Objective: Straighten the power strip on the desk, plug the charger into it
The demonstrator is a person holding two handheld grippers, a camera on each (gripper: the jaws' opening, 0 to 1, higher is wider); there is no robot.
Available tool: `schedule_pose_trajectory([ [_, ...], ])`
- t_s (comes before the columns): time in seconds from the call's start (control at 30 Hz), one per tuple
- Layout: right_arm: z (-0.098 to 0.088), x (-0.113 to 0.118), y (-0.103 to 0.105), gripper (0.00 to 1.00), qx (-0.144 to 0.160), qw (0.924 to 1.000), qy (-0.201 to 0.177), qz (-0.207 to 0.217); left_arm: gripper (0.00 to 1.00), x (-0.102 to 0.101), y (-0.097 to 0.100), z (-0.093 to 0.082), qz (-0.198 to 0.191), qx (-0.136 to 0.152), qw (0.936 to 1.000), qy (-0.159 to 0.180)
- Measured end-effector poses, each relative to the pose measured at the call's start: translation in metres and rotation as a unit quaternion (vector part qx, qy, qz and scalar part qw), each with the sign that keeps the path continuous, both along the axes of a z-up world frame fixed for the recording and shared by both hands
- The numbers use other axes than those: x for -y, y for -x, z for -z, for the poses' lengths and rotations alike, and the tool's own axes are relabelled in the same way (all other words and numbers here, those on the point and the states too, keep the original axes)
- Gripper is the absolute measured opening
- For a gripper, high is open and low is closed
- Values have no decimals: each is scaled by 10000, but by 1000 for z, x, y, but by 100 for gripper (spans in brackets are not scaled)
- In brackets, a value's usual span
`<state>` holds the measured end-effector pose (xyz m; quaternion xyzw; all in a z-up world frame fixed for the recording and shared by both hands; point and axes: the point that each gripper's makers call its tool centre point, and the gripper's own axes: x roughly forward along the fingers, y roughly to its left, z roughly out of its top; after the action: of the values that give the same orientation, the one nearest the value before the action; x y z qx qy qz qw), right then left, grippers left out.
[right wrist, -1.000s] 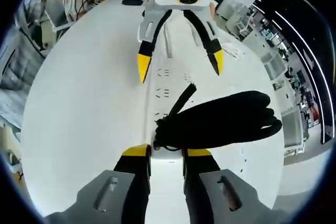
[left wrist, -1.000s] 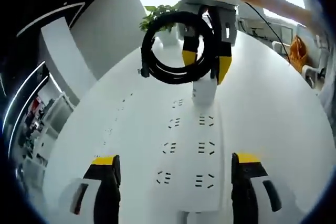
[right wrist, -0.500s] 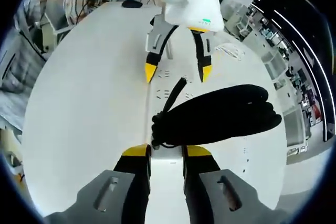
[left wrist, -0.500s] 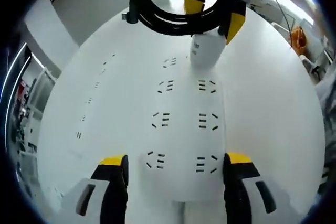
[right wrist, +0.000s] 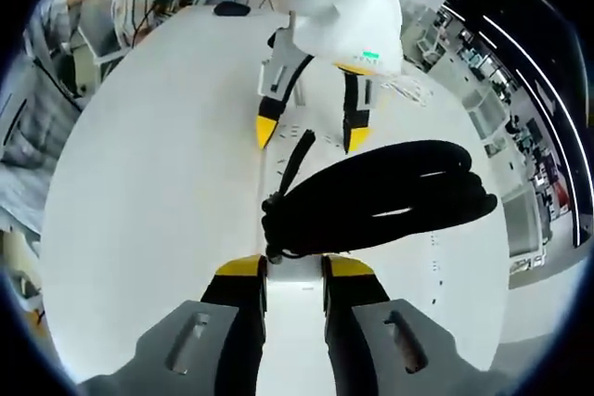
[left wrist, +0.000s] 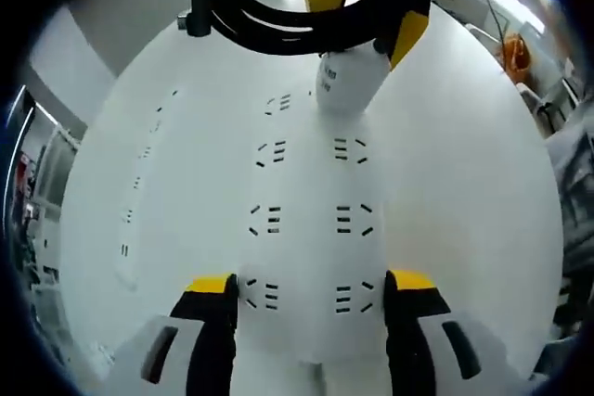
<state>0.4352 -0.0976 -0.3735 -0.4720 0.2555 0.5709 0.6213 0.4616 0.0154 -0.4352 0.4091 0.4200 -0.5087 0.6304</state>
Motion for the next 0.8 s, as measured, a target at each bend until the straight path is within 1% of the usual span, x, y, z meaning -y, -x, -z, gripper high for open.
schedule_pose_trajectory([
  [0.27, 1, 0, 2, 22, -23, 10000, -24, -8, 65, -1, 2, 2, 27, -74, 9998, -163],
  [0.4, 1, 0, 2, 22, -29, 10000, -37, -12, 65, -1, 4, 3, -19, -190, 9989, -420],
  [0.43, 1, 0, 3, 22, -39, 10000, -50, -7, 64, -1, 7, 4, -32, -227, 9986, -483],
  [0.5, 1, 0, 3, 22, -36, 10000, -51, -27, 64, -2, 12, 5, -10, -239, 9983, -522],
  [0.67, 1, 0, 3, 22, 29, 10000, 8, -44, 64, -3, 17, 6, -3, -286, 9983, -513],
  [0.77, 2, 0, 3, 23, 85, 9999, -32, -74, 64, -5, 16, 7, -16, -307, 9982, -507],
  [0.8, 2, 1, 3, 24, 109, 9999, -36, -86, 64, -5, 15, 7, -14, -318, 9980, -551],
])
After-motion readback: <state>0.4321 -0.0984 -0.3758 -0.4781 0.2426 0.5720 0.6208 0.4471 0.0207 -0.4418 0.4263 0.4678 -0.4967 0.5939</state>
